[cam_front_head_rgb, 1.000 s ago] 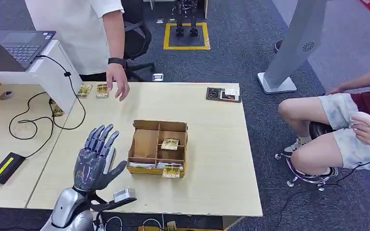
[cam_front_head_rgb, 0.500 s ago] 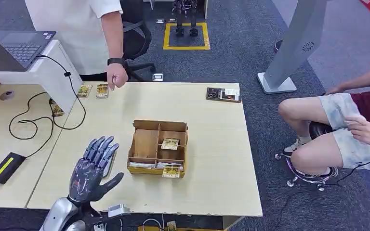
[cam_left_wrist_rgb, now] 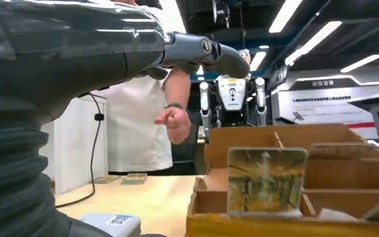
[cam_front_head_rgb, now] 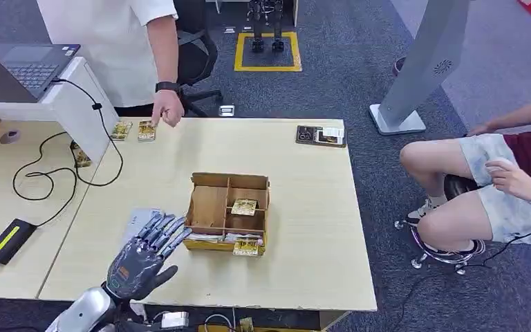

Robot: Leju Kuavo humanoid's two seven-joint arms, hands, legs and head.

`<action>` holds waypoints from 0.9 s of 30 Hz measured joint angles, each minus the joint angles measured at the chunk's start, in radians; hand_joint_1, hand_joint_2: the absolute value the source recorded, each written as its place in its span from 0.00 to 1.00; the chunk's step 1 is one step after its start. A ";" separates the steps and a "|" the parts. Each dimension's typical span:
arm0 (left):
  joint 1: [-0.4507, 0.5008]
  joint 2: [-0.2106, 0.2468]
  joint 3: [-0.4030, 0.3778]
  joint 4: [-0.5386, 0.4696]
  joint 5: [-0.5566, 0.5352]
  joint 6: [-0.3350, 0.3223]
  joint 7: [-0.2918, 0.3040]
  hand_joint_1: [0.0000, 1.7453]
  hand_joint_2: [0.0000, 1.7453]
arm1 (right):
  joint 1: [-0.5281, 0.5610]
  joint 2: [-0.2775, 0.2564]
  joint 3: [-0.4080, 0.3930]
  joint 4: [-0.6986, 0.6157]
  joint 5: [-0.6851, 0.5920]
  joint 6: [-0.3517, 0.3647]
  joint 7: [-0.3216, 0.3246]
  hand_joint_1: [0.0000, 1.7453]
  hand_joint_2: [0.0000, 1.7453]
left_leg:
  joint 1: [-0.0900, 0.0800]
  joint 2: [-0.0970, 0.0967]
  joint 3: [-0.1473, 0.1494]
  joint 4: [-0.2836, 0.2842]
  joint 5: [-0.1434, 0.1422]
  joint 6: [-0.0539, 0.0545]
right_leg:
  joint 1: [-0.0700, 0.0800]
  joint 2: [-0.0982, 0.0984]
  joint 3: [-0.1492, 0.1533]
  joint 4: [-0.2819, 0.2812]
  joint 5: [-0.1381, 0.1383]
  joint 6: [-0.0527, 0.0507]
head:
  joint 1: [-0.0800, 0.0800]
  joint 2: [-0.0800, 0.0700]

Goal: Pass the card to the sensor for recognition and then transmit it.

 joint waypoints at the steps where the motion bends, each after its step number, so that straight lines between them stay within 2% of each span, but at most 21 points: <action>1: -0.002 0.002 -0.006 0.003 -0.002 -0.002 0.000 0.00 1.00 | 0.000 0.000 0.000 0.000 0.000 0.000 0.000 0.00 1.00 | 0.000 0.000 0.000 0.000 0.000 0.000 | 0.000 0.000 0.000 0.000 0.000 0.000 | 0.000 0.000; 9: -0.052 -0.002 -0.096 0.048 -0.042 -0.056 0.021 0.00 1.00 | -0.002 -0.004 0.001 0.011 0.000 -0.004 0.003 0.00 1.00 | 0.000 0.000 0.000 0.000 0.000 0.000 | 0.000 0.000 0.000 0.000 0.000 0.000 | 0.000 0.000; 15: -0.088 -0.023 -0.148 0.086 -0.069 -0.055 0.093 0.00 1.00 | -0.004 -0.013 0.003 0.032 0.000 -0.019 0.008 0.00 1.00 | 0.000 0.000 0.000 0.000 0.000 0.000 | 0.000 0.000 0.000 0.000 0.000 0.000 | 0.000 0.000; 22: -0.106 -0.042 -0.166 0.114 -0.080 -0.055 0.110 0.00 1.00 | -0.005 -0.020 0.003 0.047 0.000 -0.023 0.008 0.00 1.00 | 0.000 0.000 0.000 0.000 0.000 0.000 | 0.000 0.000 0.000 0.000 0.000 0.000 | 0.000 0.000; 27: -0.110 -0.074 -0.166 0.125 -0.119 -0.072 0.200 0.00 1.00 | -0.006 -0.020 0.003 0.052 0.000 -0.022 0.010 0.00 1.00 | 0.000 0.000 0.000 0.000 0.000 0.000 | 0.000 0.000 0.000 0.000 0.000 0.000 | 0.000 0.000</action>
